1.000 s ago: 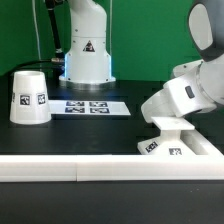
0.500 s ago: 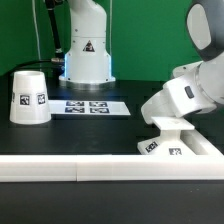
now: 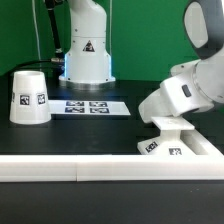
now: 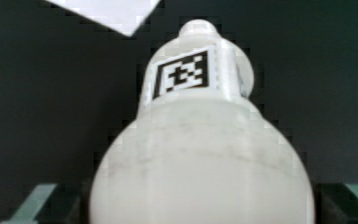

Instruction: Assemble lamp

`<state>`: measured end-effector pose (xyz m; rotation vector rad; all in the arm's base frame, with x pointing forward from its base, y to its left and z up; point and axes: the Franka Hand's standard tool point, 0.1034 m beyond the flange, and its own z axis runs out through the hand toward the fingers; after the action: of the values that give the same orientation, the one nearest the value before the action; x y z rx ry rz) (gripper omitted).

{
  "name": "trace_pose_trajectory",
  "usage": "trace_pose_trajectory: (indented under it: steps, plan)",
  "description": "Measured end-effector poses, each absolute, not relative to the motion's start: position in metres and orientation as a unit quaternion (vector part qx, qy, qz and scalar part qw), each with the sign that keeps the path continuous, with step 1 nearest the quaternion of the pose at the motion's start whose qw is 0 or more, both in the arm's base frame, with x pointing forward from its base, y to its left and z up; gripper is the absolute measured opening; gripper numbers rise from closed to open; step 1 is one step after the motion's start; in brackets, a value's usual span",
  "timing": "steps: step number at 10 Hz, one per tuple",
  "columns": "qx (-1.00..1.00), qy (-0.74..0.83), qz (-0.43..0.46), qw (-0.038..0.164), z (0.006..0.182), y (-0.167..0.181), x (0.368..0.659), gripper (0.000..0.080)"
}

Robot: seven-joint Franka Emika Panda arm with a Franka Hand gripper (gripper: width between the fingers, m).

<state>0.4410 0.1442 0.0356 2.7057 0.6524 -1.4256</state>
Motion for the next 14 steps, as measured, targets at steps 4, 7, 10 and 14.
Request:
trace_pose_trajectory:
  steps: [4,7,10,14]
  plan:
    - [0.863,0.183,-0.471,-0.004,0.089,0.117,0.468,0.0576]
    - [0.877,0.182,-0.445,-0.006,0.087,0.116,0.475,0.0576]
    - [0.910,0.191,-0.367,-0.027,0.097,0.099,0.498,0.0576]
    - [0.951,0.185,-0.248,-0.029,0.130,0.085,0.537,0.0576]
